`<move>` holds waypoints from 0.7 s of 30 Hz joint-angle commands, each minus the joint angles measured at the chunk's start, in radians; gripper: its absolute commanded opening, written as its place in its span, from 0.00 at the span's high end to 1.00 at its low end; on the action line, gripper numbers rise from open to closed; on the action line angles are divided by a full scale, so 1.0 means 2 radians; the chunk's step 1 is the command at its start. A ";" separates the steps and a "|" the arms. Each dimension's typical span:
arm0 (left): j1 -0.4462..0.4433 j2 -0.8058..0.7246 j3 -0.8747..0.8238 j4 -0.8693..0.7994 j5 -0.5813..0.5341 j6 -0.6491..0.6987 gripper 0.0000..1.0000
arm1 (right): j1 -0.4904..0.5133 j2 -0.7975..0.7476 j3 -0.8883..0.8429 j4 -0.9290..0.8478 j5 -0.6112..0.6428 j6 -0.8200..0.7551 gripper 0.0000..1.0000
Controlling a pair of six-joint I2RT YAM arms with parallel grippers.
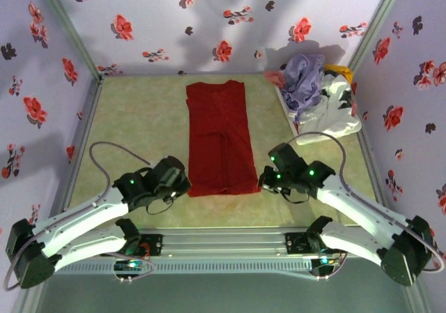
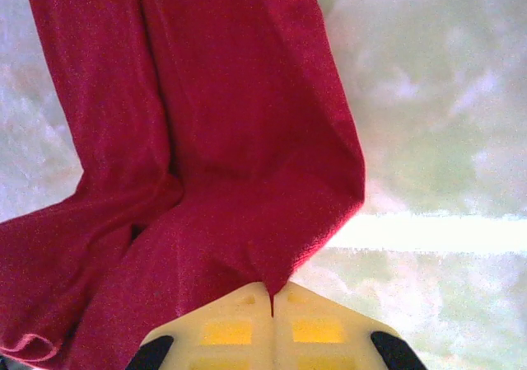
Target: Fold and stack the t-shirts
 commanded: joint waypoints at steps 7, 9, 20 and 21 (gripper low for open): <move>0.140 0.086 0.053 0.034 0.106 0.130 1.00 | -0.080 0.119 0.099 0.001 -0.060 -0.100 1.00; 0.167 0.110 0.070 0.041 0.129 0.148 1.00 | -0.094 0.150 0.121 0.003 -0.073 -0.113 1.00; 0.252 0.300 0.200 0.051 0.226 0.235 1.00 | -0.156 0.298 0.251 0.007 -0.115 -0.150 1.00; 0.258 0.311 0.209 0.051 0.230 0.239 1.00 | -0.160 0.310 0.262 0.007 -0.120 -0.151 1.00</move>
